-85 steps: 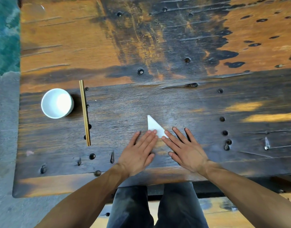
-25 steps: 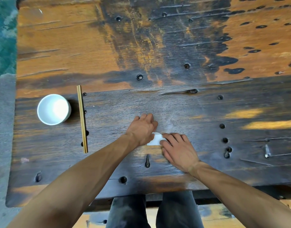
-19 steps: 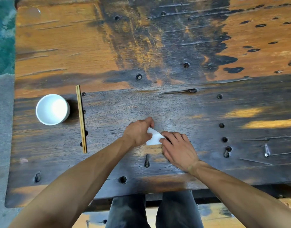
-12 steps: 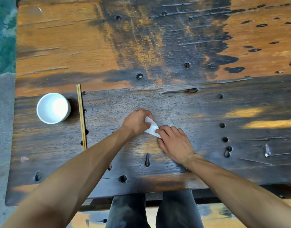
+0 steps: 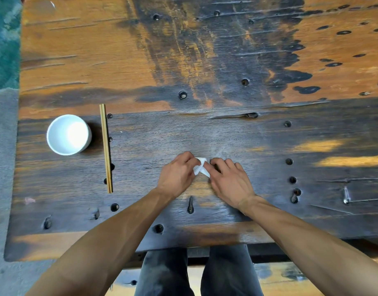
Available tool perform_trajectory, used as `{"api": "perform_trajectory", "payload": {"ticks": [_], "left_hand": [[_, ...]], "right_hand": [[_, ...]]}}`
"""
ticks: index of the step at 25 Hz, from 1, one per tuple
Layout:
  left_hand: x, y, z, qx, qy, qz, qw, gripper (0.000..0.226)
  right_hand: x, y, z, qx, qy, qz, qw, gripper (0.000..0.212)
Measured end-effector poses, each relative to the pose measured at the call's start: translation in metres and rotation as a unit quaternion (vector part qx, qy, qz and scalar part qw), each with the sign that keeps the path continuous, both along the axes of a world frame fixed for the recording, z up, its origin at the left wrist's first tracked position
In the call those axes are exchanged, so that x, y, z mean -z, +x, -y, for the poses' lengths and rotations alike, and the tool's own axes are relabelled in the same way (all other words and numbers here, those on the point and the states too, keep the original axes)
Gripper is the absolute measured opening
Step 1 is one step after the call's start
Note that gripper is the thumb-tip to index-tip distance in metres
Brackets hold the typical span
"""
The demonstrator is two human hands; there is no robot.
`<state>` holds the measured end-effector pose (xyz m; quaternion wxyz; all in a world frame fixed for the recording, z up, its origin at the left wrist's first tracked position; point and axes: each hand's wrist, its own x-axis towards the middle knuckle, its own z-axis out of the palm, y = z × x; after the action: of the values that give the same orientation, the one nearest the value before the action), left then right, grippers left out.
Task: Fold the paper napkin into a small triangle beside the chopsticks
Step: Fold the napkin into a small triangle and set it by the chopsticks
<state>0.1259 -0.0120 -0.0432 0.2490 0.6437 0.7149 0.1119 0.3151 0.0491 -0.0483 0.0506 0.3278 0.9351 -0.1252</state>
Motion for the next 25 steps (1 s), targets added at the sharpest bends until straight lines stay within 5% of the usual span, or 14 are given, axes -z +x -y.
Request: {"api": "perform_trajectory", "payload": {"ticks": [17, 20, 23, 25], "left_hand": [[0.001, 0.036, 0.011, -0.074, 0.005, -0.016, 0.997, 0.017], [0.001, 0.039, 0.011, -0.079, -0.003, -0.009, 0.997, 0.019], [0.002, 0.035, 0.011, -0.085, -0.033, 0.004, 0.996, 0.027], [0.003, 0.031, 0.011, -0.088, -0.033, 0.021, 0.995, 0.025]], "right_hand": [[0.004, 0.03, -0.003, -0.064, -0.043, -0.035, 0.996, 0.05], [0.001, 0.024, -0.003, 0.083, -0.187, -0.078, 0.976, 0.037], [-0.002, 0.008, -0.014, 0.282, -0.335, -0.119, 0.891, 0.022], [-0.004, 0.001, -0.02, 0.281, -0.333, -0.094, 0.895, 0.016]]}}
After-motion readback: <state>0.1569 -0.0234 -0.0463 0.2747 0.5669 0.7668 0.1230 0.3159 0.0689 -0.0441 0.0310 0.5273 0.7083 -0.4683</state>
